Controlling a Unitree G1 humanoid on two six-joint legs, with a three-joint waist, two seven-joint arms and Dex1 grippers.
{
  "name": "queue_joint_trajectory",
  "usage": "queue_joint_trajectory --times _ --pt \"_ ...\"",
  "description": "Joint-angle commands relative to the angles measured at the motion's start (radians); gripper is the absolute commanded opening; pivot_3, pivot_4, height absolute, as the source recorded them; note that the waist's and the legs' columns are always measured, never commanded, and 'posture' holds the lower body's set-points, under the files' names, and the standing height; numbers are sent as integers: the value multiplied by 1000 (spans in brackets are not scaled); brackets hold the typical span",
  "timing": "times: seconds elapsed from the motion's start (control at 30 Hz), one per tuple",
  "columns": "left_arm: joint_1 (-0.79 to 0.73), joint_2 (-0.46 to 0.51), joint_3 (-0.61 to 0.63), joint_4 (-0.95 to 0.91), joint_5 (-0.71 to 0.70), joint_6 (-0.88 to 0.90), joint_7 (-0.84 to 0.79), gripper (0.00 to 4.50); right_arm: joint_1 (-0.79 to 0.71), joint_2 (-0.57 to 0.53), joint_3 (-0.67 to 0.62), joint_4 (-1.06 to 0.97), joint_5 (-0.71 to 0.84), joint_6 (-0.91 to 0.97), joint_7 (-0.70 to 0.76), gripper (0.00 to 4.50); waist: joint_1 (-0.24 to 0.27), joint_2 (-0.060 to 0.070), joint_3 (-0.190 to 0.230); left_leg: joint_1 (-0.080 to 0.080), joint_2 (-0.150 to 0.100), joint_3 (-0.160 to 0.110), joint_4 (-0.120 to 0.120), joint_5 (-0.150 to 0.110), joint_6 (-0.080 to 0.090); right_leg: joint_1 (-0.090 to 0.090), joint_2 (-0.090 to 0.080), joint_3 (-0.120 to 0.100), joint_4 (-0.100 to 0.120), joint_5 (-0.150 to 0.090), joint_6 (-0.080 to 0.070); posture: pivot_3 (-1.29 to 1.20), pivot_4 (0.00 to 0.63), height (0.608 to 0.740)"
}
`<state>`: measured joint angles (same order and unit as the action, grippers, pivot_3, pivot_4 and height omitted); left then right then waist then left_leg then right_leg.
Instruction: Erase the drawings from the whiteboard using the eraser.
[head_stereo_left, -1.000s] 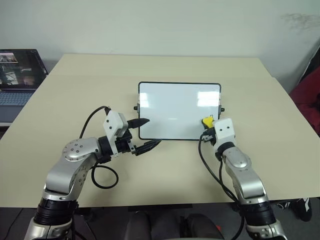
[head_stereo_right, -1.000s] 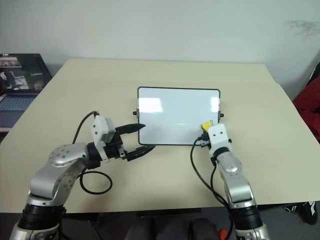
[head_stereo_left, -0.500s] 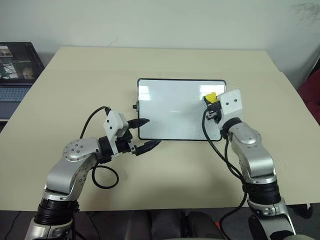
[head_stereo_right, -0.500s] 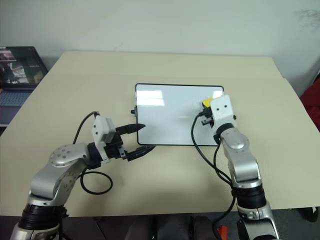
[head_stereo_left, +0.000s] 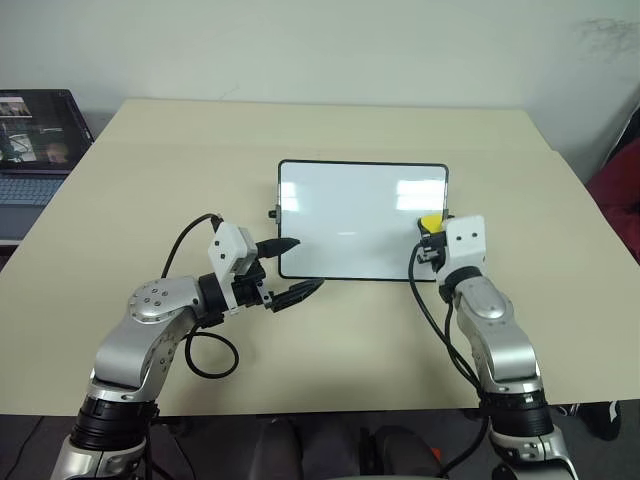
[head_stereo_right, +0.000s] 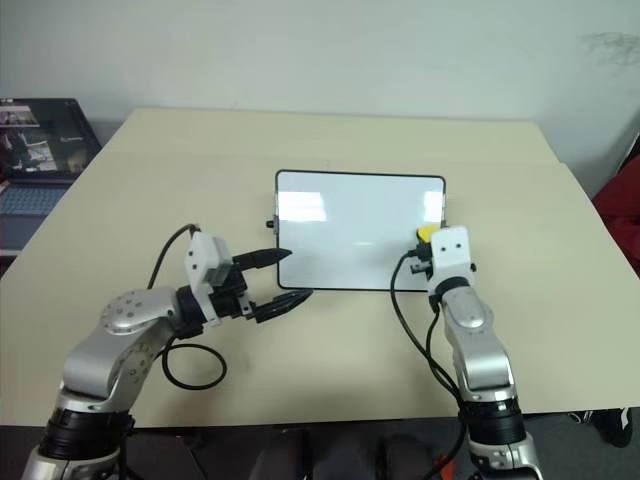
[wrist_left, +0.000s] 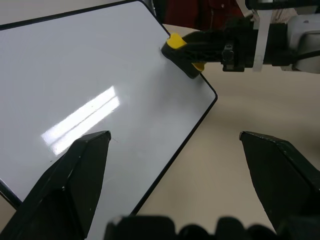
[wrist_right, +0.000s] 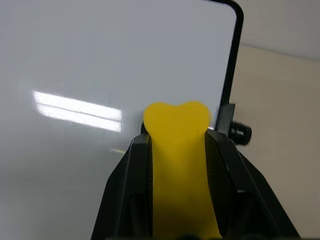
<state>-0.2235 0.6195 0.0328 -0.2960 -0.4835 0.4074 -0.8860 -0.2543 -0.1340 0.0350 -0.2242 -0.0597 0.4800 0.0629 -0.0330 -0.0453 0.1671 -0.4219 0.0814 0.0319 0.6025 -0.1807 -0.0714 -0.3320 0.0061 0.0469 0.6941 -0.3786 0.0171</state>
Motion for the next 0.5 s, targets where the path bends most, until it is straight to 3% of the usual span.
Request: queue_joint_trajectory --times 0.03,0.33,0.5 --pt "-1 -2 6 -29 -9 -11 -3 4500 64 -11 31 50 -23 66 9 1102 -1 0 0 3 0 0 0 0 0 0 0 0 0 0 1 0 150 740" --pt "-5 -1 4 -23 -6 -12 -7 4500 40 -63 143 -93 -72 129 83 1101 -24 0 0 7 1 -1 0 1 2 6 0 2 0 0 1 0 150 740" --pt "-4 2 9 -22 -7 -13 -7 4500 -95 -129 96 -296 -59 264 154 1101 -21 6 5 -2 0 0 -2 1 1 -2 0 4 2 0 0 0 150 740"
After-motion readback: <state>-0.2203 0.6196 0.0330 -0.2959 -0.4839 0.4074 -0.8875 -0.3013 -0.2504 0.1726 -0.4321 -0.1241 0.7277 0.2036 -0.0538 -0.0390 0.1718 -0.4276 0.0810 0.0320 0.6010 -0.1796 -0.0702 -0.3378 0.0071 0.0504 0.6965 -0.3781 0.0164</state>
